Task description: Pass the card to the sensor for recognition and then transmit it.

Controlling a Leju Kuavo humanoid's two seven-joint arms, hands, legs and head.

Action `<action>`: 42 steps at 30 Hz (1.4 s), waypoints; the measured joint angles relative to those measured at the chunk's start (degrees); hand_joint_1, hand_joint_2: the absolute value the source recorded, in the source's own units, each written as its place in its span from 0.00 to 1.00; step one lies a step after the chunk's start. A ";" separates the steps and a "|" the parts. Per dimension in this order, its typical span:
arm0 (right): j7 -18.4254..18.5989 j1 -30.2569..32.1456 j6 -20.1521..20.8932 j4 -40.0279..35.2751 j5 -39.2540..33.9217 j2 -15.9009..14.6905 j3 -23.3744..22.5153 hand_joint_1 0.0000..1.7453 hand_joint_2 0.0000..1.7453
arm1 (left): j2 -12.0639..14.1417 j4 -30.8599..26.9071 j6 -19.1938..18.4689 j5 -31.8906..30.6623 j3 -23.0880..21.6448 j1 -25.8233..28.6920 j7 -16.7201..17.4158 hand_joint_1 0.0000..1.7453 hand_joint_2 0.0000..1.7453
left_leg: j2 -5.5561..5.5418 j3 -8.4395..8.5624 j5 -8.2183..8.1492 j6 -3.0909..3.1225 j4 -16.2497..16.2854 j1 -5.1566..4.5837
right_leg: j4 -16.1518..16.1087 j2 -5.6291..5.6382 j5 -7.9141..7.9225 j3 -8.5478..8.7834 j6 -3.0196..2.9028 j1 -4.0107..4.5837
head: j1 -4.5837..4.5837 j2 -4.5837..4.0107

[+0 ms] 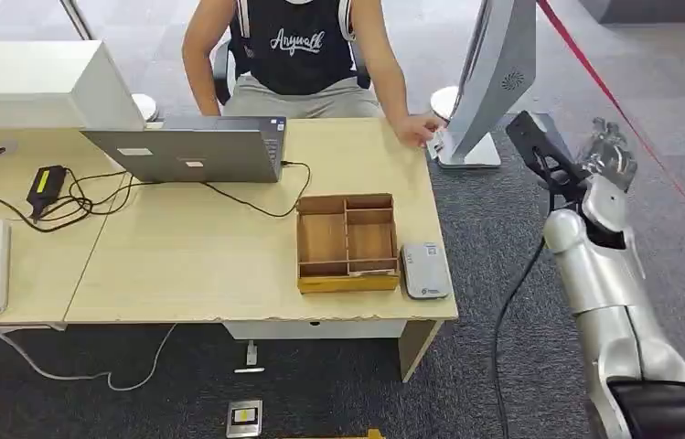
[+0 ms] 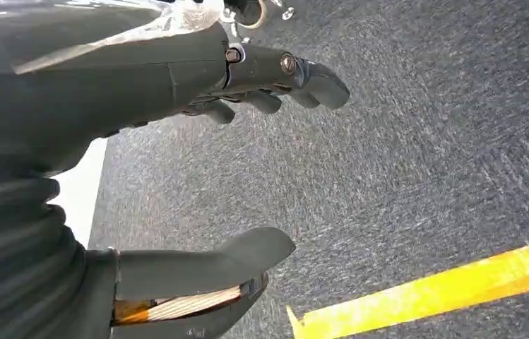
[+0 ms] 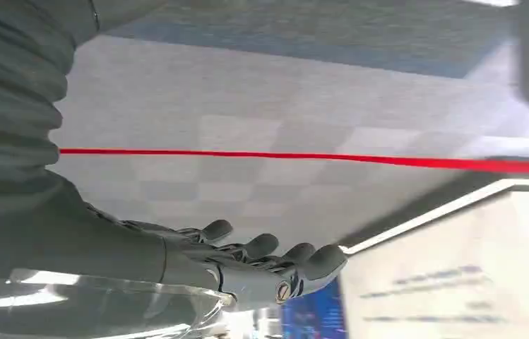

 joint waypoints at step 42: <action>-1.03 -16.25 -10.69 15.98 -11.37 5.47 47.53 1.00 1.00 | 0.39 -1.42 -2.43 0.00 -7.50 0.39 0.77 0.00 1.00 | 0.00 0.01 0.01 -0.02 0.02 0.07 | -0.02 -0.03 0.01 -0.11 -0.04 0.07 | -0.02 0.00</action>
